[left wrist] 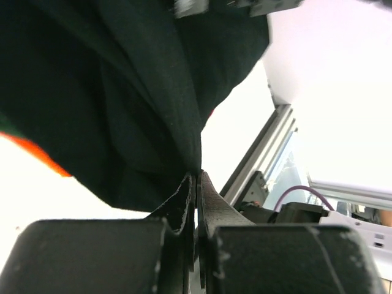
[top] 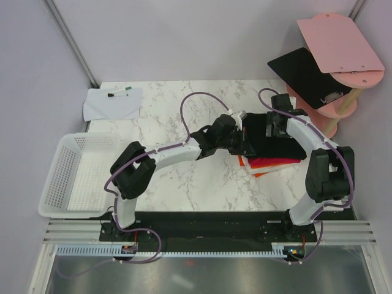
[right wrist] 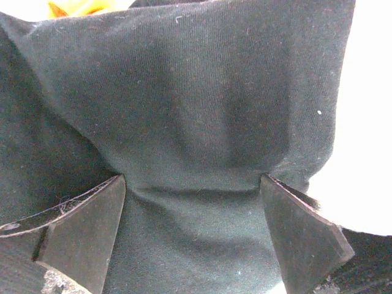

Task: Fold and stack the t-shirts
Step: Put the neatly folded tshirt into the corner of the board with the right arm

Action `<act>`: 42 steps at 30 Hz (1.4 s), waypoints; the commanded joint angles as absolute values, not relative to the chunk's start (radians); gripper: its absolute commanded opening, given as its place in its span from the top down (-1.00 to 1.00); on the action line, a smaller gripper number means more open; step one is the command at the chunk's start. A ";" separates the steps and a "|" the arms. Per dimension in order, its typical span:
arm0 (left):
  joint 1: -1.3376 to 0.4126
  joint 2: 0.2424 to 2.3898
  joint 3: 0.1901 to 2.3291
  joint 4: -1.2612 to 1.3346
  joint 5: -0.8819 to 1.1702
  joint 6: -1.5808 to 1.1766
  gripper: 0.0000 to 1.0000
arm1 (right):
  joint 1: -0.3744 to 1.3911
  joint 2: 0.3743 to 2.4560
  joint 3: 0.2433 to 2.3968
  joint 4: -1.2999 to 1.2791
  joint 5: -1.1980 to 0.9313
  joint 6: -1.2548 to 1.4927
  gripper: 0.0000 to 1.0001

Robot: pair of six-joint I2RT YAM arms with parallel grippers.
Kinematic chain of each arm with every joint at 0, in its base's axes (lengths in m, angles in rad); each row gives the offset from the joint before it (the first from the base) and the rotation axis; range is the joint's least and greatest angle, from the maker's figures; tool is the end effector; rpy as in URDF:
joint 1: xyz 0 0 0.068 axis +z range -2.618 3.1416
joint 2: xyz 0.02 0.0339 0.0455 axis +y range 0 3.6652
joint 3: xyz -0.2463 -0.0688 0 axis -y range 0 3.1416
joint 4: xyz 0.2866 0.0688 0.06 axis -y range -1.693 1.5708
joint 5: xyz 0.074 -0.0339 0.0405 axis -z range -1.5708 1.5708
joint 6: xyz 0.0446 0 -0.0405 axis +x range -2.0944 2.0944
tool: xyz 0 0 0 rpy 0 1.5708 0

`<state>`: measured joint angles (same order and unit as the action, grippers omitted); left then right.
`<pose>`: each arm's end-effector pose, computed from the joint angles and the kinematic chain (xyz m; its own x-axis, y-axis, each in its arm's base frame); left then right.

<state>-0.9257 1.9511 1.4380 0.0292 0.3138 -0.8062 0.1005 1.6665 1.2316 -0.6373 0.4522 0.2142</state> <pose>0.2858 -0.4027 0.1996 -0.8607 0.0022 -0.5091 0.4380 0.5130 -0.7382 0.3833 0.0191 0.1921 -0.8288 0.1086 -0.5488 0.3007 0.9137 -0.2733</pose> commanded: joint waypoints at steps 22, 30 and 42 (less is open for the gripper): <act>-0.744 1.488 1.186 -0.469 -0.001 -0.687 -0.91 | 0.322 1.590 1.396 -0.589 0.002 0.180 1.00; -0.646 1.367 1.032 -0.502 -0.032 -0.675 -0.90 | 0.416 1.865 1.560 -0.630 -0.031 0.181 1.00; -0.629 1.350 0.966 -0.503 -0.023 -0.684 -0.89 | 0.426 2.071 1.574 -0.703 0.188 0.202 1.00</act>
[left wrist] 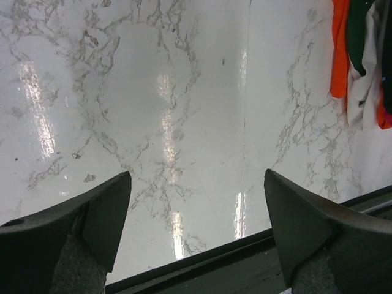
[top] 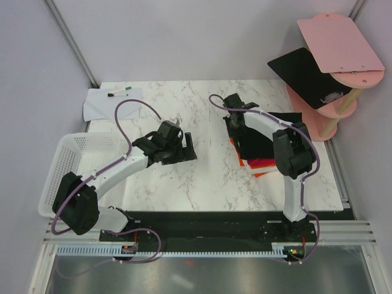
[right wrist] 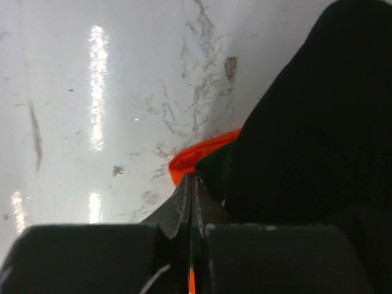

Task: Fold and stack the t-shirts
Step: Put the neatly folded tshirt into the corner of the board with the right arm

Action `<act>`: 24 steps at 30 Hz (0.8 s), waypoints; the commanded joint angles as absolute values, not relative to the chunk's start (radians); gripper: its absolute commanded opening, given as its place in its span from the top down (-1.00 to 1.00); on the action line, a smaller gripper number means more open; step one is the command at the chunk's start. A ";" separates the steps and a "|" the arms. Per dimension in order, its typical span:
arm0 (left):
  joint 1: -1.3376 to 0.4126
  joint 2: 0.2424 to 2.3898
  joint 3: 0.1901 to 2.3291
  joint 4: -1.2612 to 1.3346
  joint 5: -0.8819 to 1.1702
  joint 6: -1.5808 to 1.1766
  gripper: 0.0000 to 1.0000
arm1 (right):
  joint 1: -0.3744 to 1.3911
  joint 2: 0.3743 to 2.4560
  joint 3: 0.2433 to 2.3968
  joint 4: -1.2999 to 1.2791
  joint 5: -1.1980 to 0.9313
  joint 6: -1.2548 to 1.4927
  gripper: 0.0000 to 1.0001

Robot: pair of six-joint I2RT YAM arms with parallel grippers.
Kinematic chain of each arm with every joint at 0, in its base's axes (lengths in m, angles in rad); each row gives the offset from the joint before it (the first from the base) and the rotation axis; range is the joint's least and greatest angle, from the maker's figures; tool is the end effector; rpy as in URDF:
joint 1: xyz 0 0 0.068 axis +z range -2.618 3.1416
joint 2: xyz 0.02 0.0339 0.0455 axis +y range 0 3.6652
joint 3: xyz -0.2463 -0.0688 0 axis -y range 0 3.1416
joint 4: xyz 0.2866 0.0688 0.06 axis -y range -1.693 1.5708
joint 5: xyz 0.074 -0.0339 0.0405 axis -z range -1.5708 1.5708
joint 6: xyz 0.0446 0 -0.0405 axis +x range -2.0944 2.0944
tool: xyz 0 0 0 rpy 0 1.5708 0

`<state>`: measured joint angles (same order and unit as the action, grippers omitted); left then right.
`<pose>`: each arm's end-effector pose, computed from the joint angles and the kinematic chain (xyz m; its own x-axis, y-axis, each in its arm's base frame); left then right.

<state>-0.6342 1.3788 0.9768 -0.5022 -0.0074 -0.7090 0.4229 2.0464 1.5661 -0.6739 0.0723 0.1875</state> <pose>0.2689 -0.1974 0.2051 -0.8639 -0.1728 -0.4731 0.0347 0.9167 -0.3982 0.4232 0.1869 0.1449 -0.8906 -0.1970 -0.4099 -0.2205 0.9753 0.0105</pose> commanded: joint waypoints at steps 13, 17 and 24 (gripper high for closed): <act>-0.629 1.336 0.922 -0.500 -0.026 -0.696 -0.89 | 0.327 2.053 1.439 -0.707 0.307 0.293 1.00; -0.629 1.345 0.920 -0.494 -0.018 -0.698 -0.89 | 0.290 2.014 1.361 -0.706 0.324 0.296 1.00; -0.629 1.356 0.926 -0.491 -0.015 -0.701 -0.89 | 0.250 1.931 1.250 -0.735 0.385 0.293 1.00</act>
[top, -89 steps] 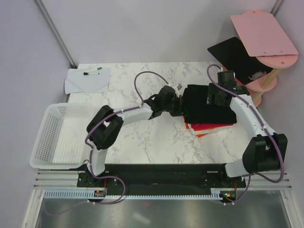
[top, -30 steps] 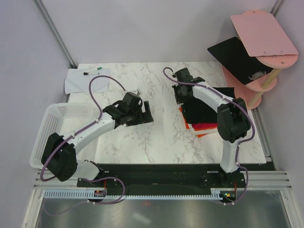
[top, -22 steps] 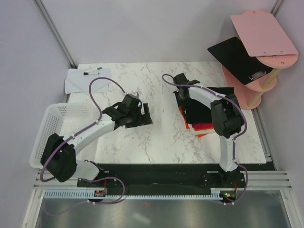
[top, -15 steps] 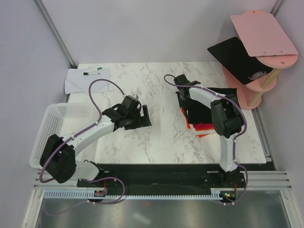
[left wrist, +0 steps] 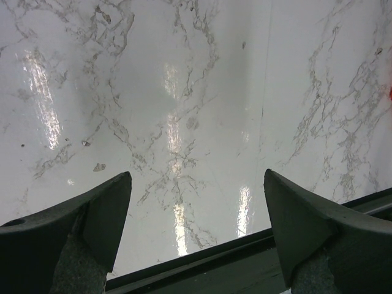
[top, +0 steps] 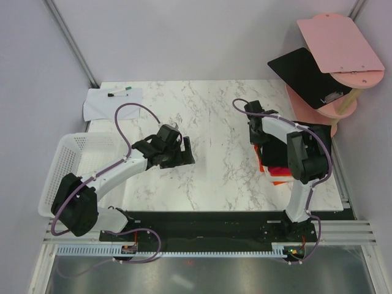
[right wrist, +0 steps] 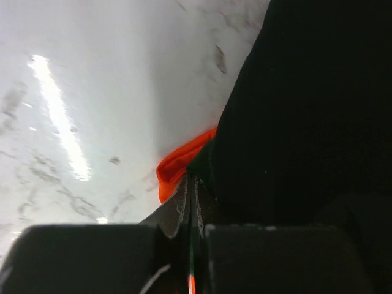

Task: Fold and stack the t-shirts
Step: Put the neatly folded tshirt into the corner of the board with the right arm

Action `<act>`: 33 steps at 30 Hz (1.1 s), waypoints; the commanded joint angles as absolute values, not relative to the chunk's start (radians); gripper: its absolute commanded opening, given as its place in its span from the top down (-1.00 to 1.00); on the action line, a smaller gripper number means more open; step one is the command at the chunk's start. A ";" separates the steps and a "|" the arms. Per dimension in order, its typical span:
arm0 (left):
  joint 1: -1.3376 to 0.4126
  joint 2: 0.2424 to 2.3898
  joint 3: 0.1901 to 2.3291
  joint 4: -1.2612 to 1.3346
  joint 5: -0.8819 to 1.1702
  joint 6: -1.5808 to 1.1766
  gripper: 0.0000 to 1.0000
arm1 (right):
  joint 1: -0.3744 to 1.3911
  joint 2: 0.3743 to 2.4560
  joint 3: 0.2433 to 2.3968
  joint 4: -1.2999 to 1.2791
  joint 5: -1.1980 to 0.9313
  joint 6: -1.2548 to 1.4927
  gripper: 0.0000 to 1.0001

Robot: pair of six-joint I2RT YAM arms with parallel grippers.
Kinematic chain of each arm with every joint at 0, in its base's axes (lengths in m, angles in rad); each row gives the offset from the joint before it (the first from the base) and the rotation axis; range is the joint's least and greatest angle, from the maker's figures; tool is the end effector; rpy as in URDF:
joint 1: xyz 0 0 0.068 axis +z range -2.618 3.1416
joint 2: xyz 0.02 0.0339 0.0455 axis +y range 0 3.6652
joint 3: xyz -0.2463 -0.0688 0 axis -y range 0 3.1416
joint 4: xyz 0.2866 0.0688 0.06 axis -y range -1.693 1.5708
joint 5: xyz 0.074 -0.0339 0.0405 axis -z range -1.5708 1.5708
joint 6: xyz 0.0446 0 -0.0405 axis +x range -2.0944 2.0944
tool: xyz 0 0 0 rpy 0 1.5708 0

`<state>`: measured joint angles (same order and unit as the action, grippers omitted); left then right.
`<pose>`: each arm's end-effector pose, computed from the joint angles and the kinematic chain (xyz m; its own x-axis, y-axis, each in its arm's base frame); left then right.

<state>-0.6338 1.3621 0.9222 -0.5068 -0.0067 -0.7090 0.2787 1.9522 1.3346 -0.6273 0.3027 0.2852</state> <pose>0.2606 -0.1911 0.1905 -0.8798 -0.1614 -0.4471 0.0214 0.9262 -0.3763 0.4050 0.1020 0.1146 -0.9221 0.0155 -0.3867 0.0923 0.9792 -0.1809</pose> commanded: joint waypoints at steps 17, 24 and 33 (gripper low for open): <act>-0.629 1.335 0.917 -0.492 -0.029 -0.674 -0.99 | 0.112 1.711 1.138 -0.772 0.434 0.290 0.99; -0.626 1.315 0.926 -0.499 -0.109 -0.601 -0.99 | 0.164 1.519 1.206 -0.712 0.238 0.229 0.33; -0.591 1.384 0.983 -0.503 -0.138 -0.512 -0.99 | 0.354 1.522 1.285 -0.575 0.213 0.250 -0.91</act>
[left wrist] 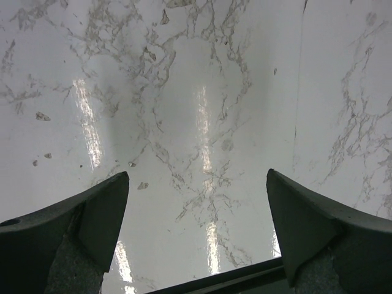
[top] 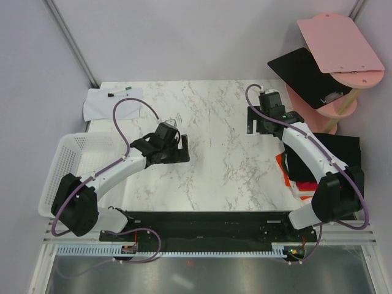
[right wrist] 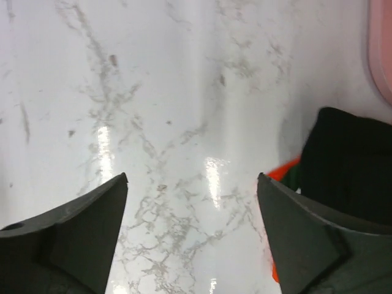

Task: Fold and stack the t-shirts
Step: Put the neatly folded tshirt into the corner of the board with the right arm

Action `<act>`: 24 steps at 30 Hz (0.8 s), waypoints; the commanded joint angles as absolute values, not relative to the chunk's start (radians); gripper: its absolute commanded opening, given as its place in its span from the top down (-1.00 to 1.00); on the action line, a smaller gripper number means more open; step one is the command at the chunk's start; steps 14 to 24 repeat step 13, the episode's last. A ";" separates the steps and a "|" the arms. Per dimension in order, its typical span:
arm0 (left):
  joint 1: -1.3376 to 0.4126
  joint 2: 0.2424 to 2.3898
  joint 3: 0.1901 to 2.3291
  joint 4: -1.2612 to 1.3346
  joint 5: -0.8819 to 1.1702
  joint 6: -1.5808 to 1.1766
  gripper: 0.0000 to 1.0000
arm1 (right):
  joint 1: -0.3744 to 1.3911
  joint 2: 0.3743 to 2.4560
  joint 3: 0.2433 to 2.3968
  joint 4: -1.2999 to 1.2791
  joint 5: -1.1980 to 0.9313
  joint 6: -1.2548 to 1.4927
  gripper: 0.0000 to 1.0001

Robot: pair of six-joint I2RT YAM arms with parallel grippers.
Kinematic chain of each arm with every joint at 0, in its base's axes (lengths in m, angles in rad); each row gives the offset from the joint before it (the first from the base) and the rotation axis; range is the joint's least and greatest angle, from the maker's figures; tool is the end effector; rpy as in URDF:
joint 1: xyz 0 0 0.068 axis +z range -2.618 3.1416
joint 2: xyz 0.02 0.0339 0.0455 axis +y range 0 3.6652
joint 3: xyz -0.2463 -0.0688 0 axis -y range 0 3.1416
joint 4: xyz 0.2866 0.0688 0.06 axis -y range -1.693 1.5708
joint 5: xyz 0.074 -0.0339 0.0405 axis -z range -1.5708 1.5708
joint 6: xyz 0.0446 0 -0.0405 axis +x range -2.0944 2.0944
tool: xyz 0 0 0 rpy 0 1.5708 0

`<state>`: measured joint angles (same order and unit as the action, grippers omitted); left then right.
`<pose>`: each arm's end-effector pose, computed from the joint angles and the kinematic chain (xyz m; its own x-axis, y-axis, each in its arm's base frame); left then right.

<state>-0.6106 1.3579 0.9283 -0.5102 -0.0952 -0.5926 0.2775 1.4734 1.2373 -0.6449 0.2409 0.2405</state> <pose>0.2674 -0.1819 0.1938 -0.8419 -0.0895 -0.5322 0.0658 0.9618 -0.2658 0.3524 0.0893 0.2594 -0.7491 0.0271 -0.6619 0.0601 0.9978 -0.0272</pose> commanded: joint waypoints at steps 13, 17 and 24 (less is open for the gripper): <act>-0.445 1.558 1.043 -0.442 -0.046 -0.414 -0.99 | 0.488 1.739 1.239 -0.292 0.170 0.245 -0.96; -0.445 1.558 1.043 -0.442 -0.046 -0.414 -0.99 | 0.488 1.739 1.239 -0.292 0.170 0.245 -0.96; -0.445 1.558 1.043 -0.442 -0.046 -0.414 -0.99 | 0.488 1.739 1.239 -0.292 0.170 0.245 -0.96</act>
